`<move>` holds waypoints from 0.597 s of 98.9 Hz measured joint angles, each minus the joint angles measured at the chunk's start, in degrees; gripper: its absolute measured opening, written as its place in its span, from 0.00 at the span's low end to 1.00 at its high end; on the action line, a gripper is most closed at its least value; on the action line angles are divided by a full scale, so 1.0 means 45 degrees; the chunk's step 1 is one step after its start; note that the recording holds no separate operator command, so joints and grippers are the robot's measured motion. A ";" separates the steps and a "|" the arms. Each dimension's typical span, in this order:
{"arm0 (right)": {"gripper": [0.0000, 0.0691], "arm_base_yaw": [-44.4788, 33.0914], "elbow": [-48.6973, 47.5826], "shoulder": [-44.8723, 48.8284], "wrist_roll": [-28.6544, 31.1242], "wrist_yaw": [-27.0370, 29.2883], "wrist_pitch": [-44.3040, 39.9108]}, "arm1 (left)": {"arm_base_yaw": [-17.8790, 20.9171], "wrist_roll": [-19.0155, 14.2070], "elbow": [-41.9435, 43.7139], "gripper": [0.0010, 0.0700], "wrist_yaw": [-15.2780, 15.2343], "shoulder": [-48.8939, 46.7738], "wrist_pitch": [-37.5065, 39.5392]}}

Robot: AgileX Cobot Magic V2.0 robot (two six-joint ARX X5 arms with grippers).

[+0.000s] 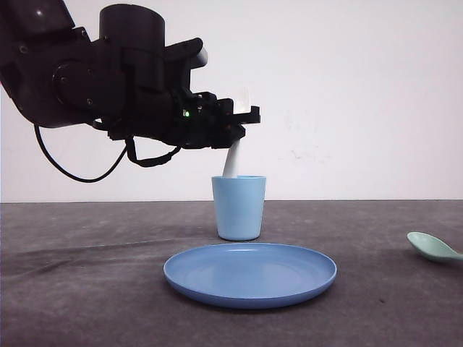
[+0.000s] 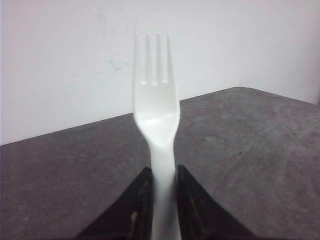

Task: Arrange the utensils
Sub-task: 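Lower the fork into the blue cup and open the left gripper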

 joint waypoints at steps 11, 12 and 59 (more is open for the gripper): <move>0.96 0.0000 0.0005 0.0000 0.0000 0.0000 0.0000 | 0.0000 0.0015 0.0024 0.05 0.0005 0.0121 -0.0369; 0.96 0.0000 0.0005 0.0000 0.0000 0.0000 0.0000 | 0.0000 0.0015 0.0024 0.05 0.0005 0.0121 -0.0398; 0.96 0.0000 0.0000 0.0000 0.0000 0.0000 0.0000 | 0.0000 0.0029 0.0024 0.06 0.0374 0.0136 -0.1166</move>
